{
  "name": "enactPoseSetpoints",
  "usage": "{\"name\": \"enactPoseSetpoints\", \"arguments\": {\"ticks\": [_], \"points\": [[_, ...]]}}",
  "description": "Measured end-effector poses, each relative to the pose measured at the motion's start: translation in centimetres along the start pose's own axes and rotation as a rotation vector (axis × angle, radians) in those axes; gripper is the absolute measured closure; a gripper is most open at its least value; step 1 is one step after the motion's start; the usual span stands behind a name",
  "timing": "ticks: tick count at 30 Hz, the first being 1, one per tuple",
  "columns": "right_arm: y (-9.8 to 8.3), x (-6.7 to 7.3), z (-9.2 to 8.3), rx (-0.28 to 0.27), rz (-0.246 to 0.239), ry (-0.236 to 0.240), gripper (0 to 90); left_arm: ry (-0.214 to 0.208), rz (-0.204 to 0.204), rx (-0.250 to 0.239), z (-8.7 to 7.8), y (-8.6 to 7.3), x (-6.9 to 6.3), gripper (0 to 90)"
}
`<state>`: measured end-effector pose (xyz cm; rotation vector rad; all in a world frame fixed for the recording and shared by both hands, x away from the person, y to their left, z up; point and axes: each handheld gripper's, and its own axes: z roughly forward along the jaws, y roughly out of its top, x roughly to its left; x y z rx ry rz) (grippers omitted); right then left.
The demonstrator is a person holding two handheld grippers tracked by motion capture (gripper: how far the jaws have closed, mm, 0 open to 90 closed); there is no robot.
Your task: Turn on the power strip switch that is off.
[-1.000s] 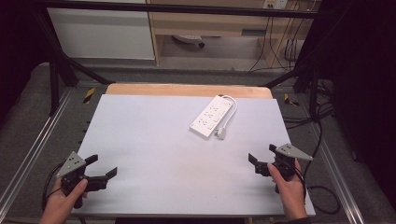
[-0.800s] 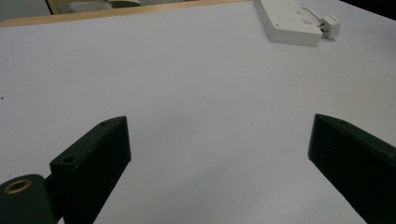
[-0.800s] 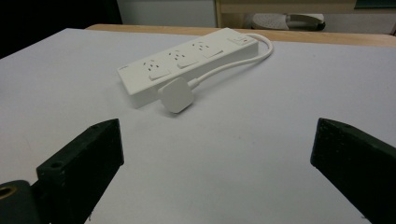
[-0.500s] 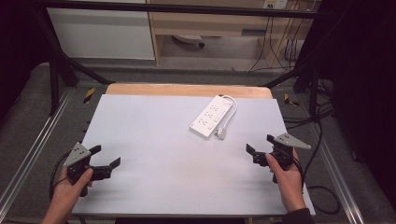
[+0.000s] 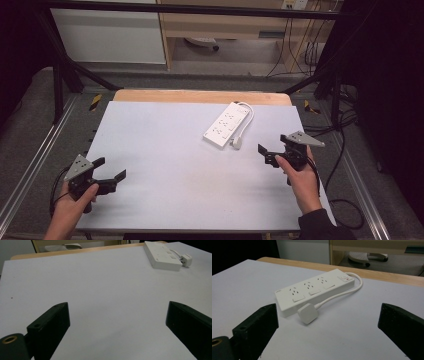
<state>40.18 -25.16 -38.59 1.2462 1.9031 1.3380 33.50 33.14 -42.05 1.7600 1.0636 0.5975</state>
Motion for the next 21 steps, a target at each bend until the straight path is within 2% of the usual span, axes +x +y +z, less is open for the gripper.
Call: {"name": "enactPoseSetpoints", "arguments": {"ticks": [9,14,21], "points": [[1.4,-0.1,1.2,-0.007,0.006,-0.013,4.7,-0.008,0.0,0.018,-0.3,-0.3,0.0,6.4],[2.0,0.1,2.4,0.014,0.012,-0.033,6.5,-0.013,-0.002,0.027,-0.4,-0.5,0.0,6.3],[3.1,0.2,4.0,0.044,-0.006,-0.031,6.1,-0.012,0.002,0.032,-0.2,-0.5,0.0,6.4]]}}
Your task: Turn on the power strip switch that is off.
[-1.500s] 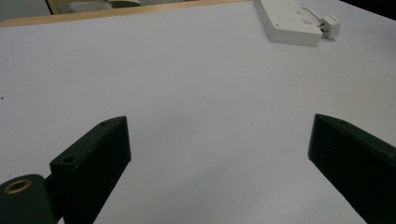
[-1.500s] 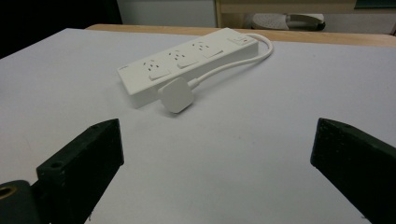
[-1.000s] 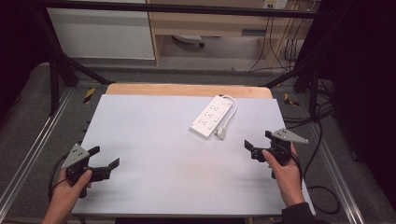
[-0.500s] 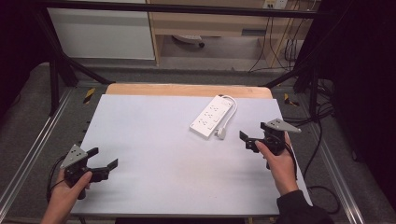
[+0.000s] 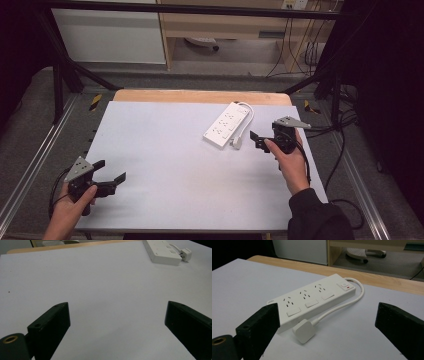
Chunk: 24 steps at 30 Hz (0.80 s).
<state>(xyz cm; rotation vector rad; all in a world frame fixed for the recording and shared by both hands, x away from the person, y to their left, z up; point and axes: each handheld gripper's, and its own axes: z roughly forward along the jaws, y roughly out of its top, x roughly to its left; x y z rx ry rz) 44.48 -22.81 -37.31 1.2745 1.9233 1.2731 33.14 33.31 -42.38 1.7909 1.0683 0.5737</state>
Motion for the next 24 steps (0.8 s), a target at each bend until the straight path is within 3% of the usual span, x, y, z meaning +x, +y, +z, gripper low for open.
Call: {"name": "enactPoseSetpoints", "arguments": {"ticks": [11,24], "points": [[1.2,-0.1,1.7,0.016,-0.009,-0.013,5.9,-0.009,-0.003,0.011,0.1,-0.1,0.0,6.4],[2.2,-1.4,3.1,0.001,0.042,-0.034,9.1,-0.013,0.001,0.013,0.1,-0.1,-0.1,6.4]]}}
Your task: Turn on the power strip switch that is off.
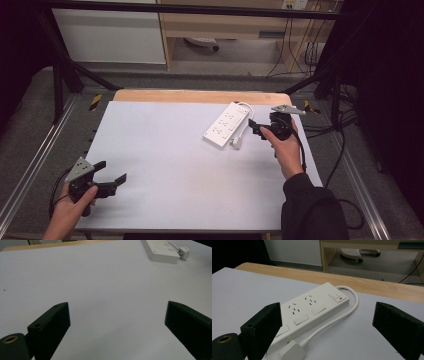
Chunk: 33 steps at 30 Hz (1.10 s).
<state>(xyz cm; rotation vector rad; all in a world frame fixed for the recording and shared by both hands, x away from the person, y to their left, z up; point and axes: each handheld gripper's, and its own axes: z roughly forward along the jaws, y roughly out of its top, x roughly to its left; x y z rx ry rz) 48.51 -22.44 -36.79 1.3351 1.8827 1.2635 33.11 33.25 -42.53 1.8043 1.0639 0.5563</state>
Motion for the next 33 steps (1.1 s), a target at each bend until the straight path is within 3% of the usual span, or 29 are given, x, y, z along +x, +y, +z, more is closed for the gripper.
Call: {"name": "enactPoseSetpoints", "arguments": {"ticks": [4,9,13,20,27,33], "points": [[0.1,-0.4,0.5,-0.011,0.019,-0.012,13.3,0.002,0.001,-0.004,0.0,0.0,0.0,6.4],[0.1,-0.6,1.1,-0.011,0.006,-0.024,21.5,-0.002,0.001,-0.002,0.0,0.0,0.0,6.4],[0.2,-1.0,1.5,-0.03,0.047,-0.012,28.5,-0.006,0.0,0.002,0.0,0.0,-0.1,6.4],[0.5,-1.0,2.2,-0.019,0.03,-0.03,34.3,-0.01,0.005,0.002,0.0,0.0,-0.1,6.4],[0.5,-1.3,3.4,-0.041,0.029,-0.065,53.5,-0.006,0.013,0.0,0.0,0.0,-0.1,6.4],[-0.1,-1.6,4.3,-0.038,0.032,-0.089,63.1,-0.008,0.011,-0.001,-0.1,0.0,-0.1,6.4]]}}
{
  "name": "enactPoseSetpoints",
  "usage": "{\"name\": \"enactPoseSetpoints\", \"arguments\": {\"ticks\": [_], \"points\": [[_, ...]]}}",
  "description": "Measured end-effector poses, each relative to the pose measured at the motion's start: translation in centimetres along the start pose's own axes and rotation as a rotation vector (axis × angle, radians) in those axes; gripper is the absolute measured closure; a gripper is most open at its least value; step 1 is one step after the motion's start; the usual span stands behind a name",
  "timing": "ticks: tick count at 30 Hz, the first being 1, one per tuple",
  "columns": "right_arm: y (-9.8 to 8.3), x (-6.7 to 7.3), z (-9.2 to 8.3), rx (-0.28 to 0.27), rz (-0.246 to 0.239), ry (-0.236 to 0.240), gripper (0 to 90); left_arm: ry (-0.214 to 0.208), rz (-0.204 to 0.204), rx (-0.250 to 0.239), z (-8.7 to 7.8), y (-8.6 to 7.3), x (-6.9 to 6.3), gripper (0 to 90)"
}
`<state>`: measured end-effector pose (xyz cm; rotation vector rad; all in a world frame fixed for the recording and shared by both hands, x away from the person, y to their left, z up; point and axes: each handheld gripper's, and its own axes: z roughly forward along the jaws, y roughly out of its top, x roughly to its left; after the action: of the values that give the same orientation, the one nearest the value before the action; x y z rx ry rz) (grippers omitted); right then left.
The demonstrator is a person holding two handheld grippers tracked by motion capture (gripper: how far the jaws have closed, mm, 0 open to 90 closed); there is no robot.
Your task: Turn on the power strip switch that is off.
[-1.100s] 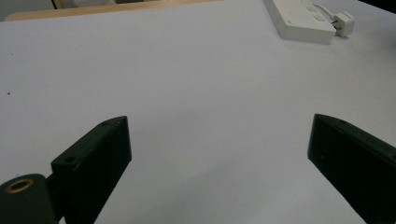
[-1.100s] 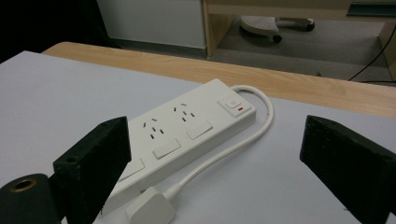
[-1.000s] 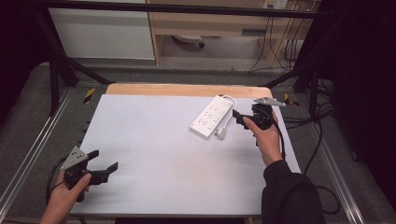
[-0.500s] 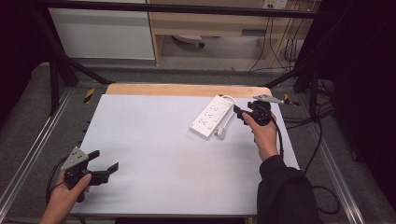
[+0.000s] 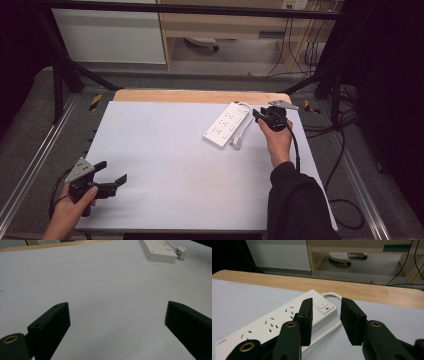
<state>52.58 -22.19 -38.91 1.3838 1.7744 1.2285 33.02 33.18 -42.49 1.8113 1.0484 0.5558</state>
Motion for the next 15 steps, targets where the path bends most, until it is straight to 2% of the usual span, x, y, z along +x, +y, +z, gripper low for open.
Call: {"name": "enactPoseSetpoints", "arguments": {"ticks": [3,10,15], "points": [[-0.3,-0.2,0.6,-0.011,0.008,-0.014,71.0,-0.003,0.0,0.001,0.0,0.0,0.0,6.5],[-0.5,-0.2,1.4,-0.02,-0.003,-0.024,79.4,-0.021,0.001,0.006,0.1,0.0,-0.2,6.6],[-0.5,-0.3,1.9,-0.019,0.006,-0.029,84.6,-0.023,0.004,0.008,0.1,-0.1,-0.2,6.6]]}}
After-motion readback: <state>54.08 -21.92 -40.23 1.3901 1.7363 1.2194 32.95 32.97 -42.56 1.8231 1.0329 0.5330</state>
